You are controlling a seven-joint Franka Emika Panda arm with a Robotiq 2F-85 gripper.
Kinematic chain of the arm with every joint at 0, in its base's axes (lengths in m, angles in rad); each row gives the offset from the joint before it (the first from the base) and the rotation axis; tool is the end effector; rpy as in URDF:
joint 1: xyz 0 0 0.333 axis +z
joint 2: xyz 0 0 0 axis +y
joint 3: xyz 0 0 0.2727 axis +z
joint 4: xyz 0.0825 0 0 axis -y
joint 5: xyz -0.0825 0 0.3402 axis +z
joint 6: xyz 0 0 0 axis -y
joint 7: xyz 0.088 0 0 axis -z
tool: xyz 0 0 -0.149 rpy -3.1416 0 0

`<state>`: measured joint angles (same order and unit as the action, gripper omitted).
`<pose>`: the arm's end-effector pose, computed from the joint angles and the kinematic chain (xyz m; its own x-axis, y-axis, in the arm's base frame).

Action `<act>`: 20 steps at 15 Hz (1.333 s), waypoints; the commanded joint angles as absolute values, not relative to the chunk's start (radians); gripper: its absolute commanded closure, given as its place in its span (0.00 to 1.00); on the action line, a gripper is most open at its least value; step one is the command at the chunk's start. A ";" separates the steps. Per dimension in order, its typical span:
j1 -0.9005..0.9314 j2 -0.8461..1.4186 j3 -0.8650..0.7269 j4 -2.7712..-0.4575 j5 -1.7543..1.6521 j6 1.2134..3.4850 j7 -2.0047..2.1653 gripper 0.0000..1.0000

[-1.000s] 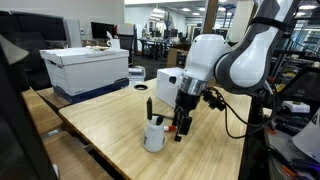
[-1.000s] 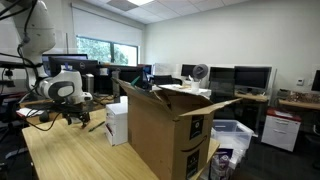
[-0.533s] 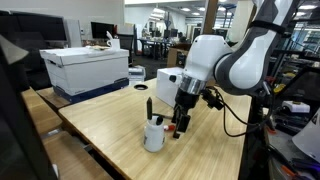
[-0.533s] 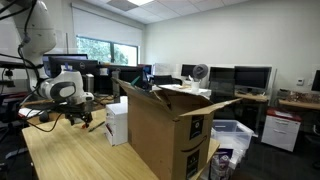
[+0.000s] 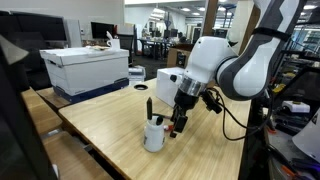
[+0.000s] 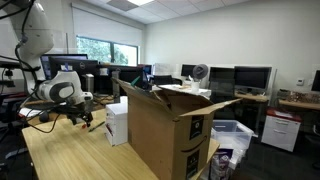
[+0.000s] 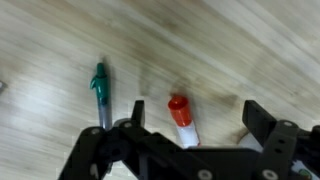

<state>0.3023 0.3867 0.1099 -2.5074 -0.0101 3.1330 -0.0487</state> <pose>0.4226 0.1912 0.1221 0.8721 0.4261 0.2405 0.4449 -0.8952 -0.0272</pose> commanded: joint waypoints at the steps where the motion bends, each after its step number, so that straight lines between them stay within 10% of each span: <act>1: 0.376 0.380 0.034 -2.533 -0.041 3.165 0.012 0.00; 8: 0.428 0.399 -0.018 -2.522 -0.037 3.161 0.047 0.03; 9: 0.424 0.402 -0.018 -2.520 -0.036 3.158 0.047 0.28; 20: 0.424 0.398 -0.031 -2.516 -0.038 3.152 0.047 0.77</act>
<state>0.4166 0.3947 -0.0167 -2.5019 -0.0162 3.1349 0.0116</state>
